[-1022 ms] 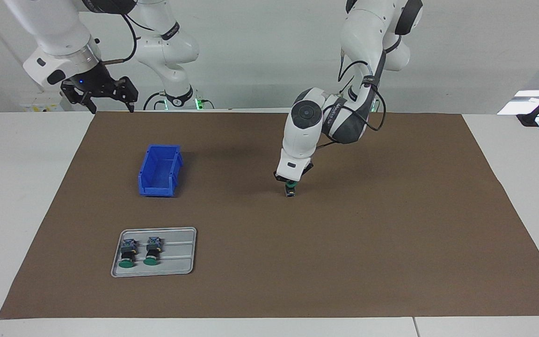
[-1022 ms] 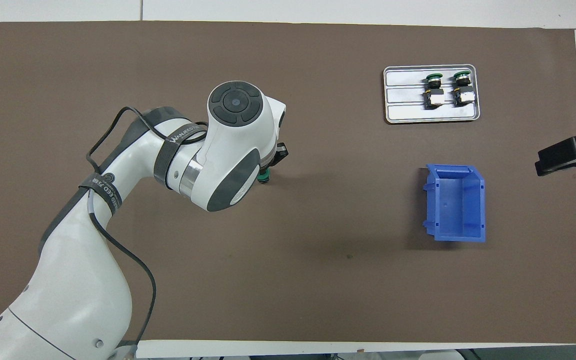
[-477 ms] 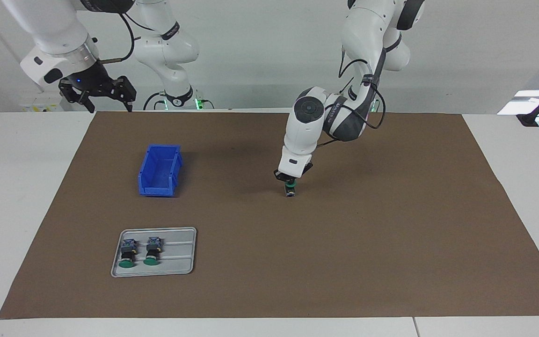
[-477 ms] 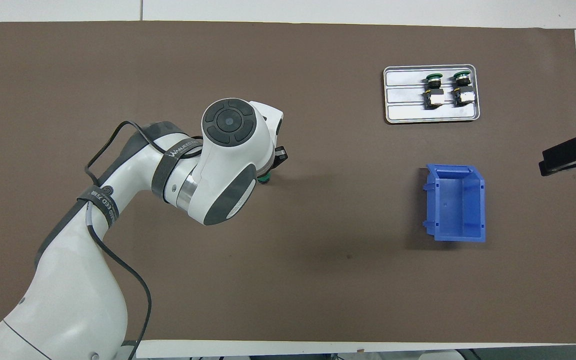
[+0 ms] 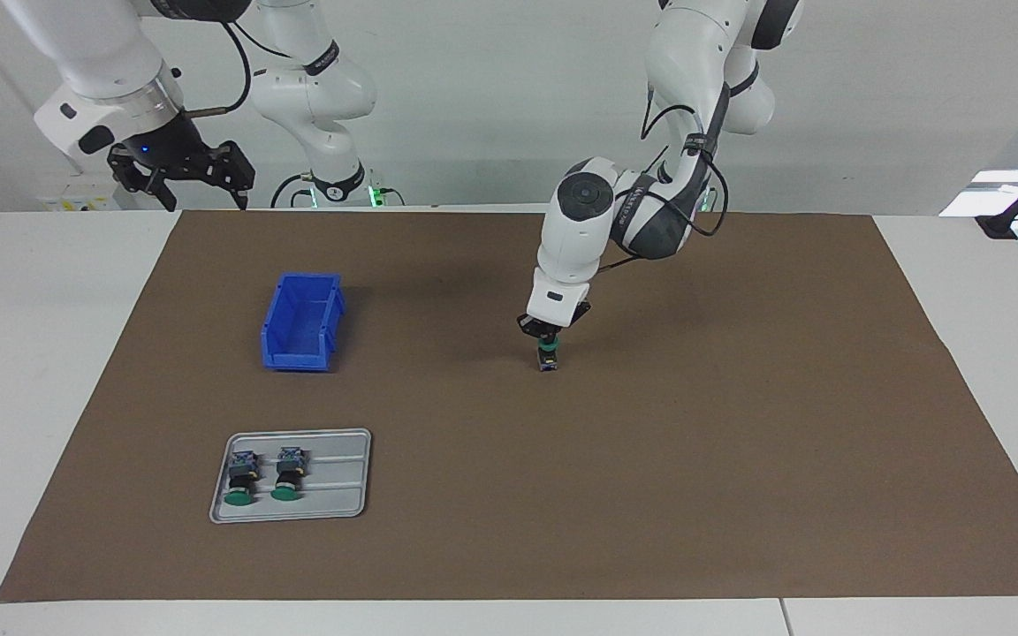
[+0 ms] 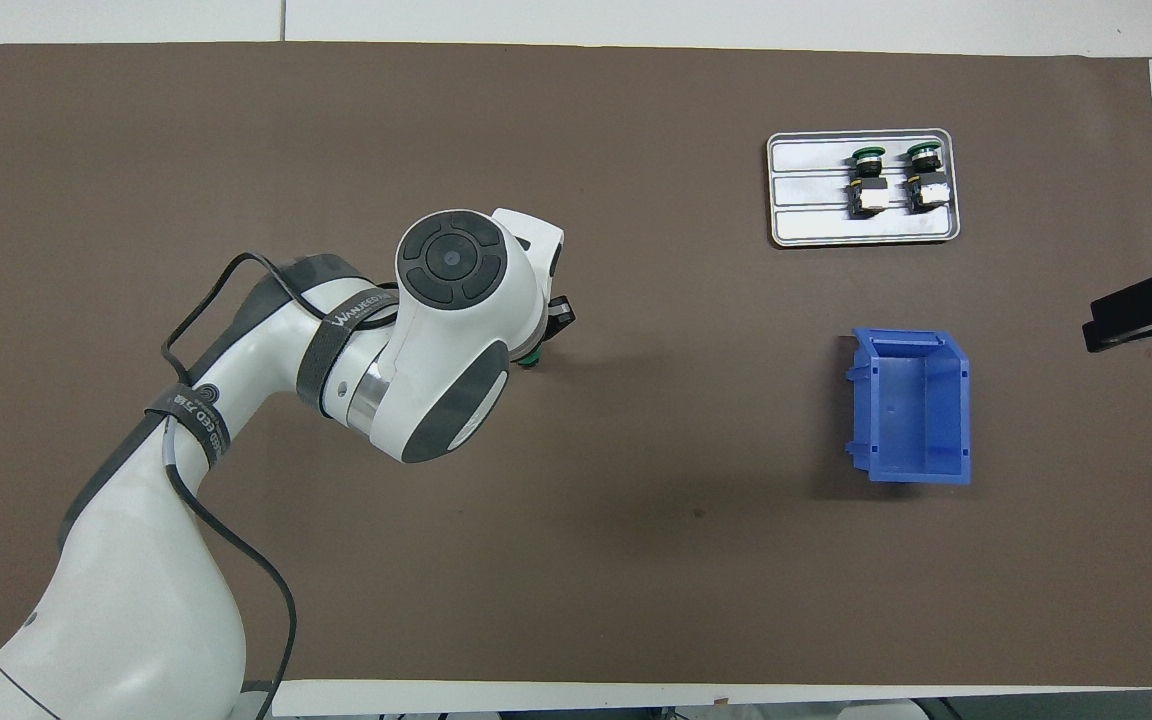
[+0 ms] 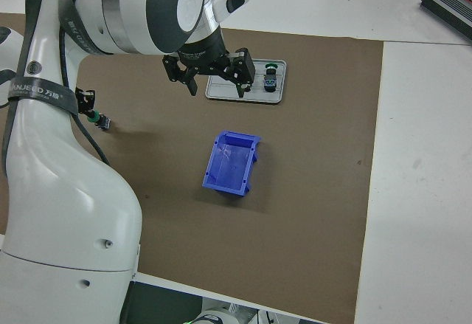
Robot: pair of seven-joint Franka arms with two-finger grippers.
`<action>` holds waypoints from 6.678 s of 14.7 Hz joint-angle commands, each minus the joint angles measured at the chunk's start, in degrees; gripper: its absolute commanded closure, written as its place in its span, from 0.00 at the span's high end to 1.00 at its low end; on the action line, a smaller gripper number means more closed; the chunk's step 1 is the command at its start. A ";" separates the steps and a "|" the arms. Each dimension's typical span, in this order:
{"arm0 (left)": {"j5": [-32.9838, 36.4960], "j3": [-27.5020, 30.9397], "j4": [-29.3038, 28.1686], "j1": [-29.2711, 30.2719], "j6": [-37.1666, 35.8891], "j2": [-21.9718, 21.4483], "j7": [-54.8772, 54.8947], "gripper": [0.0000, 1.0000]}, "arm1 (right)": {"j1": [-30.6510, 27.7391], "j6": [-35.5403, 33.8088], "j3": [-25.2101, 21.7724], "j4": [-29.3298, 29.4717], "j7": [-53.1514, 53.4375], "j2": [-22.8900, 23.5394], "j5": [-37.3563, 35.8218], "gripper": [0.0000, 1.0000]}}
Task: Place and press button with both arms
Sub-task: 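Lift the left gripper off the button and draw back, then reach the right gripper over the green button, then lower the right gripper and grasp the green button, then lift the green button and carry it to the blue bin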
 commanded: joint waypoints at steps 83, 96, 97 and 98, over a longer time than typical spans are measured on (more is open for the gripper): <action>3.99 9.66 6.86 28.48 -36.92 -21.38 58.40 1.00 | 19.71 26.35 7.95 3.65 44.09 24.62 0.82 0.22; 3.99 9.66 6.86 28.48 -36.92 -21.38 58.49 1.00 | -0.06 19.12 6.45 -16.72 39.62 5.20 2.50 0.23; 3.99 9.66 6.86 28.48 -36.92 -21.38 58.49 1.00 | -1.65 19.04 6.45 -17.96 36.30 3.70 2.58 0.23; 3.99 9.66 6.86 28.48 -36.92 -21.38 58.49 1.00 | -3.14 18.52 6.45 -18.58 33.13 2.56 2.49 0.23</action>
